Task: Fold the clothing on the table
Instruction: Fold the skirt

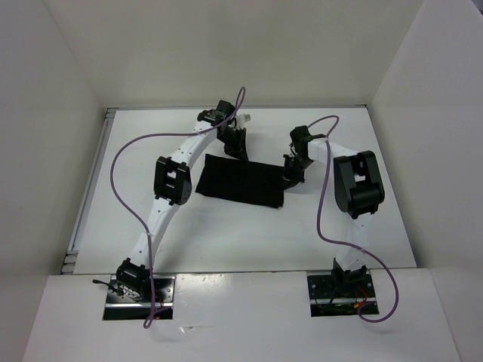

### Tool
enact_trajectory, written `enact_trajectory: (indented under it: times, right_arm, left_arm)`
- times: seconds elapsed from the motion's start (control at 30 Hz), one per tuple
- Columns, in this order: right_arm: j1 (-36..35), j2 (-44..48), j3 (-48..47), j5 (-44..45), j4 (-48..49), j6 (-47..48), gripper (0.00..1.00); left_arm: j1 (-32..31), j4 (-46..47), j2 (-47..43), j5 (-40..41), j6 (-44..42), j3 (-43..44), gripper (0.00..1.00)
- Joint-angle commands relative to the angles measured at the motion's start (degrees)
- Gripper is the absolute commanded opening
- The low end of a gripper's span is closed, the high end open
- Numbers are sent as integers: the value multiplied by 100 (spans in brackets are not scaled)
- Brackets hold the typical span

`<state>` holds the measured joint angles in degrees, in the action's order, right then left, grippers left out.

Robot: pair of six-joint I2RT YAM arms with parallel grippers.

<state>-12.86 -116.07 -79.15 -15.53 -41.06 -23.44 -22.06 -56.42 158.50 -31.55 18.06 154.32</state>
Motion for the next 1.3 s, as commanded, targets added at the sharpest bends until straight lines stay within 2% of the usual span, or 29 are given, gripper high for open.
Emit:
enact_trajectory:
  times: [0.0,0.33,0.63,0.87,1.03,1.27]
  right_arm:
    - [65,-372,-47,560,19,208,0]
    - [65,-39,-214,446,-139,208,0]
    - [-50,620,-1171,7,-438,208,0]
    - [-533,674,-1892,-696,-561,314,0]
    - [-919,340,-2279,-1267,-561,314,0]
    - [-1490,93,-2500,-1479,-561,314,0]
  left_arm:
    - [-35,-158,-144,149,-101,-34,7]
    - [-87,-106,366,96,13,98,7]
    - [-263,-158,481,298,13,37,7]
    - [-316,-158,481,351,13,-16,7]
    - [-316,-158,419,413,66,-16,7]
    - [-194,-106,190,527,180,-16,7]
